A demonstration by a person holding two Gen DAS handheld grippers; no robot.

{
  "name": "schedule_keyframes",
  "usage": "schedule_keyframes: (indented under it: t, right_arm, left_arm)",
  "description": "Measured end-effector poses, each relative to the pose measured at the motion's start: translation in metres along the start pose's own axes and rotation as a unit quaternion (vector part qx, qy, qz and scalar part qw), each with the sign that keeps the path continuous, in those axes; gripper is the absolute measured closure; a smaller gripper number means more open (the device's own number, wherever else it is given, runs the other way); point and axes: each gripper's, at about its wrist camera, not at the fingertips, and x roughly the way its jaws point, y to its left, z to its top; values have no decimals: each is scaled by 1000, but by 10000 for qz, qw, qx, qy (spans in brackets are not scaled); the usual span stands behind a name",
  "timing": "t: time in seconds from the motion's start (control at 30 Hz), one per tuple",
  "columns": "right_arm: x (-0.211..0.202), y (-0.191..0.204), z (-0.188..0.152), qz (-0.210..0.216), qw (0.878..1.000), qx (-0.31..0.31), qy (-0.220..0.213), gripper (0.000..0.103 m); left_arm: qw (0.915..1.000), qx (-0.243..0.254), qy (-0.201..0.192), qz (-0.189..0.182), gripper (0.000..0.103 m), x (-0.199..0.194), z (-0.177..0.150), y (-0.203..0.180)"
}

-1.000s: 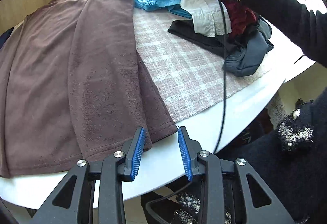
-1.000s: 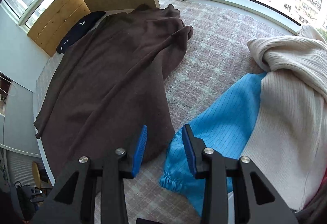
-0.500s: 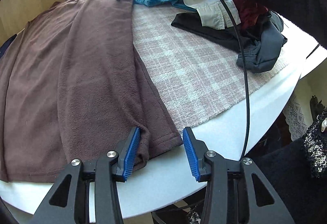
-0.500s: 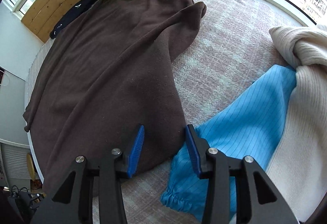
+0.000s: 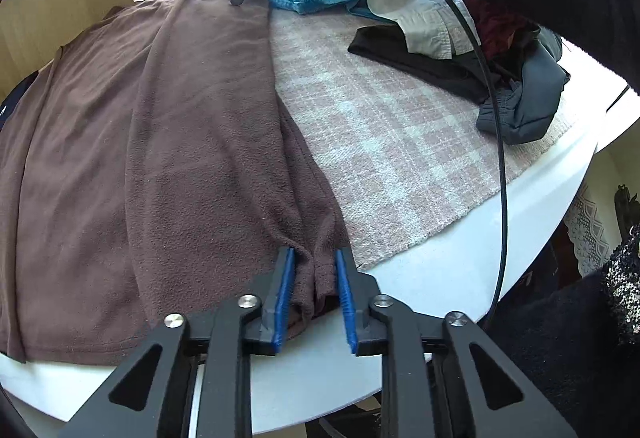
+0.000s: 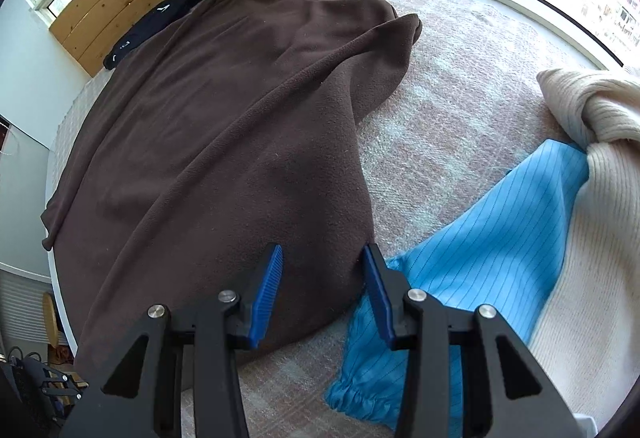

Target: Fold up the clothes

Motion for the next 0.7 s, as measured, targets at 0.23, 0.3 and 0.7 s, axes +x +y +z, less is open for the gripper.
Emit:
schedule_keyframes:
  t: [0.23, 0.3, 0.7]
  right_arm:
    - [3, -11, 8, -26, 9998, 205, 82, 59]
    - [5, -12, 9, -55, 9999, 129, 89, 59]
    - [-40, -30, 40, 1266, 9811, 1458, -132, 90]
  left_arm:
    - [9963, -603, -190, -575, 93, -14, -5, 24]
    - [9951, -650, -258, -692, 93, -19, -3, 25]
    - [9704, -1556, -977, -1564, 93, -57, -5, 75]
